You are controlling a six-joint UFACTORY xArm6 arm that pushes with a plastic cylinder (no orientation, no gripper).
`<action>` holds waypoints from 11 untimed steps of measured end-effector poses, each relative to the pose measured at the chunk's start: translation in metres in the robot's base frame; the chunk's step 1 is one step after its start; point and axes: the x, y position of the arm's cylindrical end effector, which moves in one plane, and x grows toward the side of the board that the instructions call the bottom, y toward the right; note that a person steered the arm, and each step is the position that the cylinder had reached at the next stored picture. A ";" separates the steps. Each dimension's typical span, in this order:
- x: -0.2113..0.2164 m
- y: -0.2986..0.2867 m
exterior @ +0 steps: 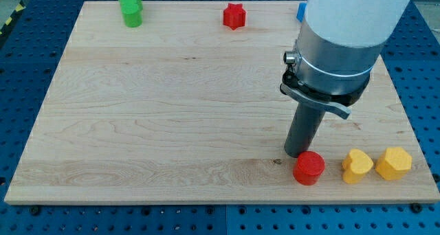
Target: Move the red star to the center
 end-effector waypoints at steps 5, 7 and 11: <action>-0.273 -0.166; -0.344 -0.165; -0.361 -0.055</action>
